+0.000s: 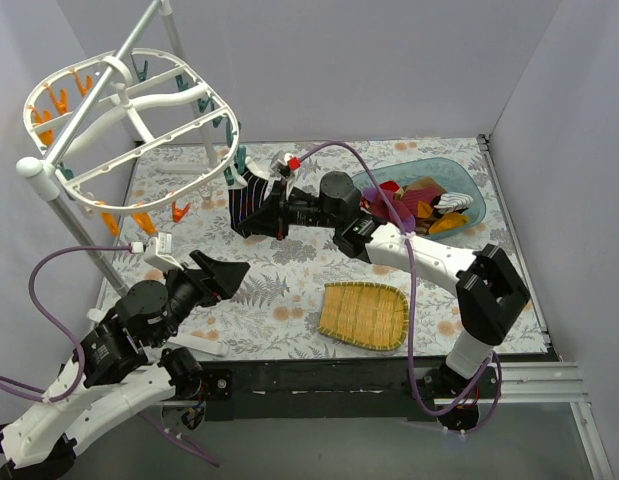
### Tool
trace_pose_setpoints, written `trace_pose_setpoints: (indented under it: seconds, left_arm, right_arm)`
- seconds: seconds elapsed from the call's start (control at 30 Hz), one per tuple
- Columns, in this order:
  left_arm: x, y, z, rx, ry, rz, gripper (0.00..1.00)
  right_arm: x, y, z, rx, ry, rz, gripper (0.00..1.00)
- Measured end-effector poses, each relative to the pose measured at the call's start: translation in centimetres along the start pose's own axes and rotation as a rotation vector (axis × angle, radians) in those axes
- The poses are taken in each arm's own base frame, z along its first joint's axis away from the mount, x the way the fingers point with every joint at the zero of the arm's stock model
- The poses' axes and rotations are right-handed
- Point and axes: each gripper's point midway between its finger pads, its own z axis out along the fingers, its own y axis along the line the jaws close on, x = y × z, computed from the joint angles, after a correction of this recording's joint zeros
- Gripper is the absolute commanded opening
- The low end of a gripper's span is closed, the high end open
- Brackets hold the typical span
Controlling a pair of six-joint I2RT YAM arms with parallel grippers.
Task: Remove the socks clipped to the hanger
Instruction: Remove the sock from the hanger.
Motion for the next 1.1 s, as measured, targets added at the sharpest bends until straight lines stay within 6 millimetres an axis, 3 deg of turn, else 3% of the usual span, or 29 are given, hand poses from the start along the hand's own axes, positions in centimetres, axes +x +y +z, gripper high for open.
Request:
trace_pose_setpoints:
  seconds: [0.17,0.37,1.1]
  left_arm:
    - [0.0,-0.1,0.2,0.007,-0.003,0.011,0.75]
    - [0.0,-0.3,0.5,0.012,-0.007,0.021,0.75]
    - [1.3,1.1,4.3,-0.078,-0.013,0.133,0.8]
  right_arm:
    - [0.7,0.7,-0.4,0.023,0.017,0.035,0.01]
    - [0.0,1.4,-0.5,0.034,-0.003,0.056,0.01]
    - [1.1,4.0,0.5,0.024,0.016,0.205,0.01]
